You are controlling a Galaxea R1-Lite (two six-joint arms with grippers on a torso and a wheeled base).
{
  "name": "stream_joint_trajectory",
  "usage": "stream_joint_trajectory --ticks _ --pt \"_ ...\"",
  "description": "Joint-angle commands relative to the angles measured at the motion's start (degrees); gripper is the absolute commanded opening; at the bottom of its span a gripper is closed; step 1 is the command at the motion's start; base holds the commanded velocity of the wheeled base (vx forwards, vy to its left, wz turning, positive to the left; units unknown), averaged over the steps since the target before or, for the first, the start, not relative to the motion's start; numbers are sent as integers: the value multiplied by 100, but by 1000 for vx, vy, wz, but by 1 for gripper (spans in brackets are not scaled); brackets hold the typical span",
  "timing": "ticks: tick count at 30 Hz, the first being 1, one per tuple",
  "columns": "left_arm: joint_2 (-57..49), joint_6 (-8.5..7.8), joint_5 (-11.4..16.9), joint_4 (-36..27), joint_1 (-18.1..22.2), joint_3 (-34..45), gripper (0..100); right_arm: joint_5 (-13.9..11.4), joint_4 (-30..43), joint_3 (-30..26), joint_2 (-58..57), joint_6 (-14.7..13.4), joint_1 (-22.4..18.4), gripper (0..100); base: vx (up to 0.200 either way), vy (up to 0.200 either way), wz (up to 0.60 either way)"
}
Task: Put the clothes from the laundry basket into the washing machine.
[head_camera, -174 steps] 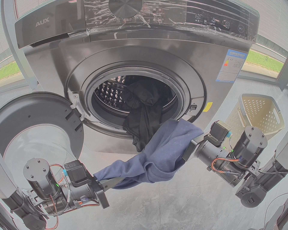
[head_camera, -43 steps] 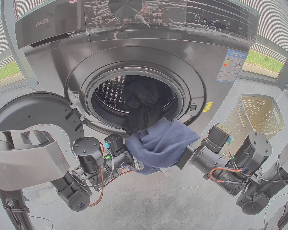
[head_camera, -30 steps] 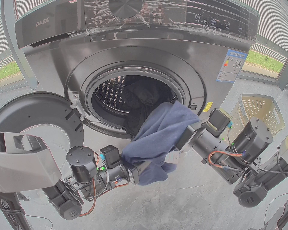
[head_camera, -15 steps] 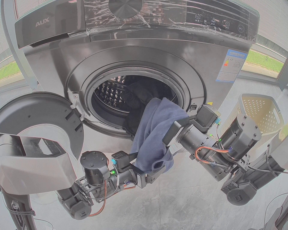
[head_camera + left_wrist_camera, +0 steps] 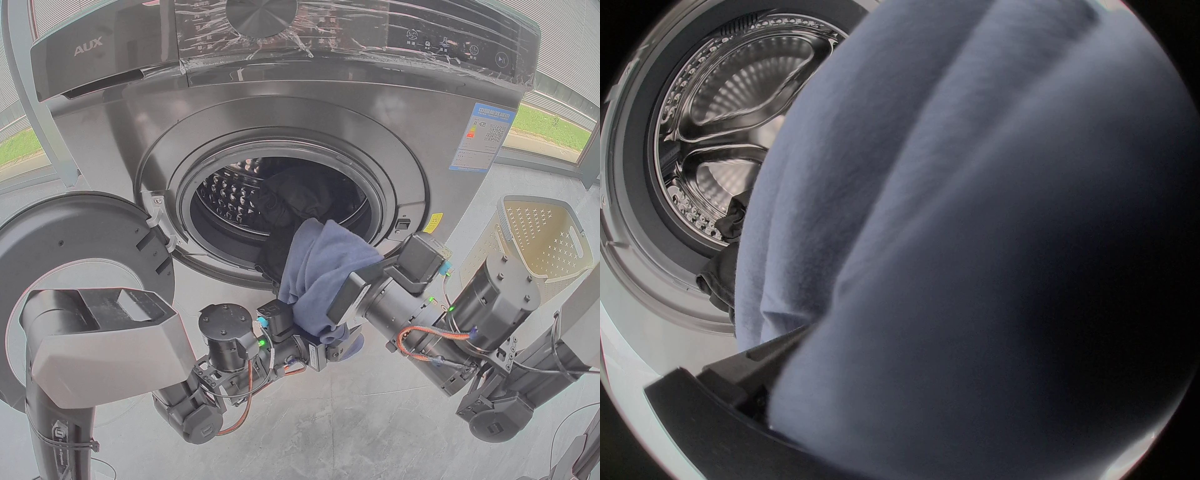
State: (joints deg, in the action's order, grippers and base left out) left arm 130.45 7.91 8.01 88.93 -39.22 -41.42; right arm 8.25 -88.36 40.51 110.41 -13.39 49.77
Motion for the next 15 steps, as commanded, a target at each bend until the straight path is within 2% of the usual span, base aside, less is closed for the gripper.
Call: stream_joint_trajectory --ticks 1,7,10,11,14,15 --pt "297 35 -107 1 72 -252 100 27 -6 -210 -169 3 182 0 0 0 0" --pt "464 70 -441 10 134 -613 100 36 -6 -342 -266 -6 243 0 0 0 0" --pt "481 70 -520 10 134 -665 100 36 -6 -377 -274 -24 243 0 0 0 0" --pt "481 79 -520 10 134 -700 0 36 -6 -377 -274 -33 243 0 0 0 0" --pt "481 114 -537 10 125 -771 0 36 -6 -386 -274 -41 261 0 0 0 0" --pt "472 193 -608 10 125 -850 0 36 -6 -377 -274 -41 270 0 0 0 0"
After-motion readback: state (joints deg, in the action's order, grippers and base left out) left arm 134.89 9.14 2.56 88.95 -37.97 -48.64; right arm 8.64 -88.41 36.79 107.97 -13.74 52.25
